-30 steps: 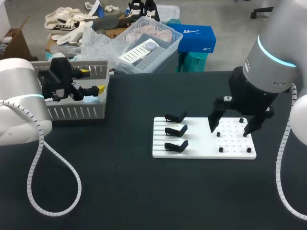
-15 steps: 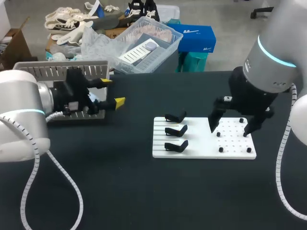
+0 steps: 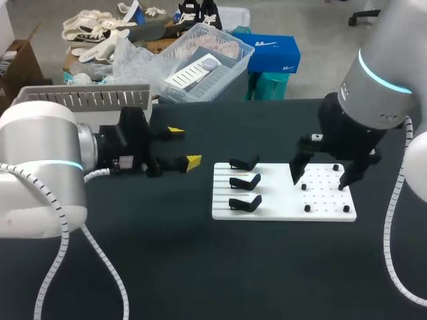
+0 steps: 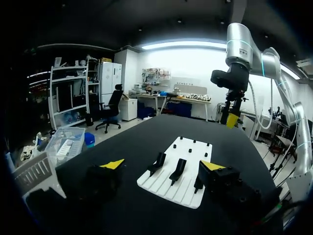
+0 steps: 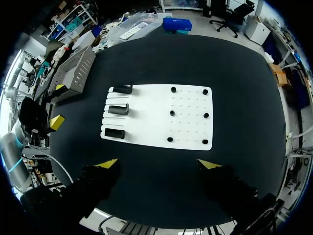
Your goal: Pick up each earbud case from the left stands, insert the matching earbuds, close the lid, and place the case in the box.
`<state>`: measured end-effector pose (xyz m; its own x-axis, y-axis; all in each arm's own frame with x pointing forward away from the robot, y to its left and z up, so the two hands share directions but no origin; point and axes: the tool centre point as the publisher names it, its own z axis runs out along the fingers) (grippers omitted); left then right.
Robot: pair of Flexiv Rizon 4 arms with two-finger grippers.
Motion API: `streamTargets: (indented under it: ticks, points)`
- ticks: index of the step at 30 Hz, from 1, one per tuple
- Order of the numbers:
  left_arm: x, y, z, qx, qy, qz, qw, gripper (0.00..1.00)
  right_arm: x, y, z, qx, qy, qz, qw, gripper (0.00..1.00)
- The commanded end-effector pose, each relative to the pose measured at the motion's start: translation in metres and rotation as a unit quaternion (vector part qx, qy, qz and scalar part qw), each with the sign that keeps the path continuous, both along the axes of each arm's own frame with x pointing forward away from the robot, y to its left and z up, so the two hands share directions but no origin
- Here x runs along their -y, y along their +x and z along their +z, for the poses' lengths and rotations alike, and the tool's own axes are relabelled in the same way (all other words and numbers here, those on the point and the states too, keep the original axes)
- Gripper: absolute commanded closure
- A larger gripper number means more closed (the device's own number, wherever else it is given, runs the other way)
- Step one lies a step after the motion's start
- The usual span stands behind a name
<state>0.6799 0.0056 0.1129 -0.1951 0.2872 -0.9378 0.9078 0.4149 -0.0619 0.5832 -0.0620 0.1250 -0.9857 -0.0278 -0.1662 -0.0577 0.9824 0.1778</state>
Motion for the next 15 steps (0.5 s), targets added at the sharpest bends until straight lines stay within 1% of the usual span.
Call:
streamTargets:
  ticks: [1, 7, 13, 15]
  points:
    - [0.012, -0.025, 0.004, 0.008, 0.012, 0.032, 0.999, 0.00, 0.000, -0.002, 0.000, 0.003, -0.001, -0.002, 1.000, 0.00]
    - [0.029, -0.048, 0.008, 0.011, 0.012, 0.018, 1.000, 0.00, 0.000, -0.002, 0.000, 0.003, -0.001, -0.002, 1.000, 0.00]
    - [0.037, -0.061, 0.007, 0.016, 0.012, 0.015, 1.000, 0.00, 0.000, -0.002, 0.000, 0.003, -0.001, -0.002, 1.000, 0.00]
    - [0.039, -0.062, 0.007, 0.017, 0.009, 0.013, 1.000, 0.00, 0.000, -0.002, 0.000, 0.003, -0.001, -0.002, 1.000, 0.00]
